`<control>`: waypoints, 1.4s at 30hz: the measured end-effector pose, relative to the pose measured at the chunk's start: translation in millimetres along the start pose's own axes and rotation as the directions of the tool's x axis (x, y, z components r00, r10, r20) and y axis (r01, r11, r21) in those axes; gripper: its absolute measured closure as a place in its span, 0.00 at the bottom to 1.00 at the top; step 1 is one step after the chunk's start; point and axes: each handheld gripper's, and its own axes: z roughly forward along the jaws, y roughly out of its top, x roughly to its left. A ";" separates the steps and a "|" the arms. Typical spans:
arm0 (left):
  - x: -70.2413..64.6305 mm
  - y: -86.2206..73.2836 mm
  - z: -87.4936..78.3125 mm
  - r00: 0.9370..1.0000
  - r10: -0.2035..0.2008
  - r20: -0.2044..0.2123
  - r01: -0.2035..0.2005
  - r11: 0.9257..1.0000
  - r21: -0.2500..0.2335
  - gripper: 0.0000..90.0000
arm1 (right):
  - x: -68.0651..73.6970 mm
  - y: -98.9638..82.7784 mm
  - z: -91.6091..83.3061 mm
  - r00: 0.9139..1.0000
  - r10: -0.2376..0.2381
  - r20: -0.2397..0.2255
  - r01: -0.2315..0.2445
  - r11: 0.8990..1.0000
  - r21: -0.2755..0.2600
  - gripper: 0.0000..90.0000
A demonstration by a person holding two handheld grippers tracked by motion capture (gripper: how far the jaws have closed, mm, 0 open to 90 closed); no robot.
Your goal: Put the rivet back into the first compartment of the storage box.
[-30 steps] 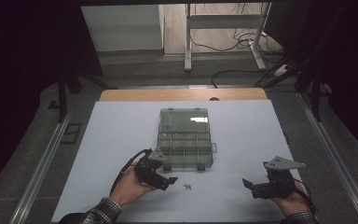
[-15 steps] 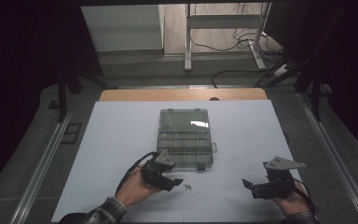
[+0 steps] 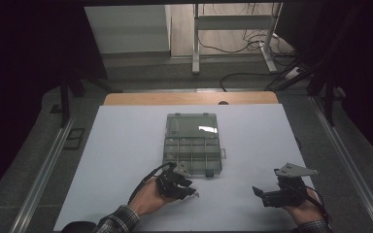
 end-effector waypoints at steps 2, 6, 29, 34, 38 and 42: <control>0.3 0.4 1.9 1.000 0.019 0.002 -0.019 1.000 0.020 0.77 | 0.0 0.0 0.0 1.000 -0.001 0.001 0.001 1.000 0.001 0.00; -0.6 0.8 4.6 1.000 0.025 0.008 -0.025 0.999 0.028 0.84 | 0.2 -0.1 -0.2 1.000 -0.003 -0.001 0.003 1.000 0.004 0.00; 1.4 2.8 2.3 0.999 0.002 0.038 -0.003 1.000 0.019 0.99 | -0.3 -0.7 -0.2 1.000 -0.005 0.000 0.005 1.000 0.006 0.00; 1.9 4.0 -2.1 0.999 -0.017 0.042 0.017 1.000 -0.003 0.99 | -0.2 -0.7 -0.2 1.000 -0.004 0.000 0.004 1.000 0.006 0.00; 3.0 4.7 -5.4 0.999 -0.026 0.046 0.027 1.000 -0.013 0.99 | -0.3 -0.7 -0.1 1.000 -0.005 0.000 0.005 1.000 0.006 0.00; 3.4 5.8 -9.1 0.998 -0.031 0.047 0.032 0.999 -0.021 0.99 | -0.5 -0.7 -0.3 1.000 -0.005 0.000 0.005 1.000 0.005 0.00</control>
